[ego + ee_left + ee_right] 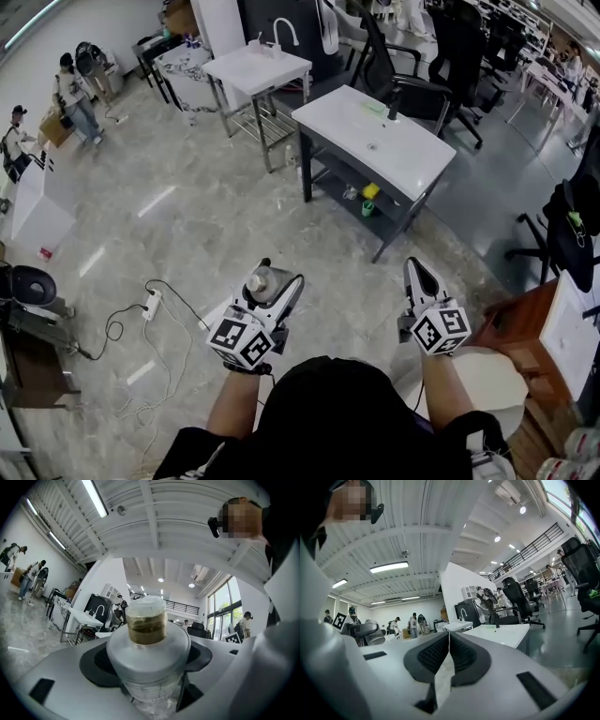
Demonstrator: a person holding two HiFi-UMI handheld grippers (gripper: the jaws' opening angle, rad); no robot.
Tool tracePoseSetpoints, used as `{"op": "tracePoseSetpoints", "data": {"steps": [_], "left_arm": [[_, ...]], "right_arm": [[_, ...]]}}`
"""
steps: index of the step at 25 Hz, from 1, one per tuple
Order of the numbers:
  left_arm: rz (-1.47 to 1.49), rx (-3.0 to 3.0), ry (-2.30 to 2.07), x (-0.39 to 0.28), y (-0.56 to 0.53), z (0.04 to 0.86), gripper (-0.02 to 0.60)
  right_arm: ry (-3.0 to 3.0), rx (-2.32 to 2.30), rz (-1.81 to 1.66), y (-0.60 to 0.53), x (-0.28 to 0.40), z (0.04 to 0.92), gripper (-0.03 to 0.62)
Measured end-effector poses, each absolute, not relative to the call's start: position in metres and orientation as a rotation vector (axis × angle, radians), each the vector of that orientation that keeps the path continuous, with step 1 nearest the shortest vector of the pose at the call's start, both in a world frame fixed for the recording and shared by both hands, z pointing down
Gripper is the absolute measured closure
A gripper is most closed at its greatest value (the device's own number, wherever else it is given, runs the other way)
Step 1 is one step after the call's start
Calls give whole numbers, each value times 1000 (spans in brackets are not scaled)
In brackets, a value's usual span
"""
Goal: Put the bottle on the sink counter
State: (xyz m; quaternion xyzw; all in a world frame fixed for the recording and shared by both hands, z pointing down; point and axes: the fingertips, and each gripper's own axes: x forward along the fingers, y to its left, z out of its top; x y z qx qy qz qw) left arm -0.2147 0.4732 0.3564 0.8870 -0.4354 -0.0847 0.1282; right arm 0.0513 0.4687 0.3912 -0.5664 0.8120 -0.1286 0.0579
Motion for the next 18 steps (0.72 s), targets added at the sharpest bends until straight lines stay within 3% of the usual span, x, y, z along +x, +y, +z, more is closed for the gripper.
{"op": "tracePoseSetpoints", "data": {"steps": [8, 18], "left_arm": [[-237, 2542, -1276, -239, 441, 368, 225], [-240, 2495, -1346, -208, 331, 365, 225]], "right_arm": [[2446, -1716, -412, 439, 30, 402, 563], [2437, -1718, -343, 312, 71, 408, 562]]}}
